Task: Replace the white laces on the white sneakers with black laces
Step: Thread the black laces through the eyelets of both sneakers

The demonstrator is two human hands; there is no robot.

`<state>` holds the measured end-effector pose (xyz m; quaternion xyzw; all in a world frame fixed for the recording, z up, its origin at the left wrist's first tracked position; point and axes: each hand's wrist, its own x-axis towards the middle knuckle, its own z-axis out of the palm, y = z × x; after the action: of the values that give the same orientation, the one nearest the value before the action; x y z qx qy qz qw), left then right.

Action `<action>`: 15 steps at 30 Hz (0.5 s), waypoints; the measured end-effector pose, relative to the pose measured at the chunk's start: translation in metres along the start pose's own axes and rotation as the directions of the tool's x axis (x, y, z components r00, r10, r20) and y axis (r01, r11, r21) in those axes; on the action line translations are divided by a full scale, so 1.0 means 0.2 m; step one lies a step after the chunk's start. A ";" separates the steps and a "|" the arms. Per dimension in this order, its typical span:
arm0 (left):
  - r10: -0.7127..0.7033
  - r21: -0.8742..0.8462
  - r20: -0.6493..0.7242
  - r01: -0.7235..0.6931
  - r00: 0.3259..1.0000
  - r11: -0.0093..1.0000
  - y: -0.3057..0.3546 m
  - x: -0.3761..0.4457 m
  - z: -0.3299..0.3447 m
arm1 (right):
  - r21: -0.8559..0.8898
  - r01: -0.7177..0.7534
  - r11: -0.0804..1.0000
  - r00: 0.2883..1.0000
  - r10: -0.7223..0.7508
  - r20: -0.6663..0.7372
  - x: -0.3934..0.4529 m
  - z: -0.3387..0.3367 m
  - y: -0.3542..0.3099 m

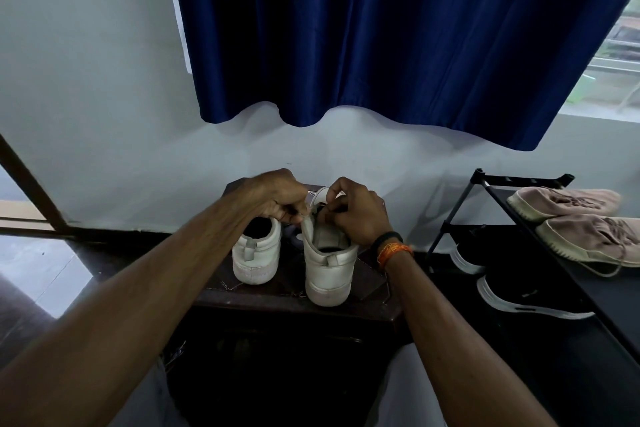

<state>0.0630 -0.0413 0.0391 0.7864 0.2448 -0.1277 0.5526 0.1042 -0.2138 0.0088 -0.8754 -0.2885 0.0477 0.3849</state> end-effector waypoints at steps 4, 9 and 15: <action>0.011 -0.019 -0.005 -0.011 1.000 1.000 -0.01 -0.01 -0.01 | -0.030 -0.035 0.999 0.999 0.035 -0.011 0.03 0.01 0.00; 0.020 -0.048 0.004 -0.020 1.000 0.999 -0.02 -0.01 -0.01 | -0.040 -0.028 0.999 1.000 0.028 0.006 0.05 0.00 0.00; 0.020 -0.100 0.029 -0.017 0.999 0.995 -0.02 -0.01 -0.02 | 0.027 -0.024 0.999 0.999 0.023 0.037 0.06 -0.03 0.01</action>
<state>0.0579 -0.0364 0.0383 0.7579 0.2354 -0.1221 0.5961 0.1159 -0.2124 0.0128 -0.8723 -0.2845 0.0721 0.3911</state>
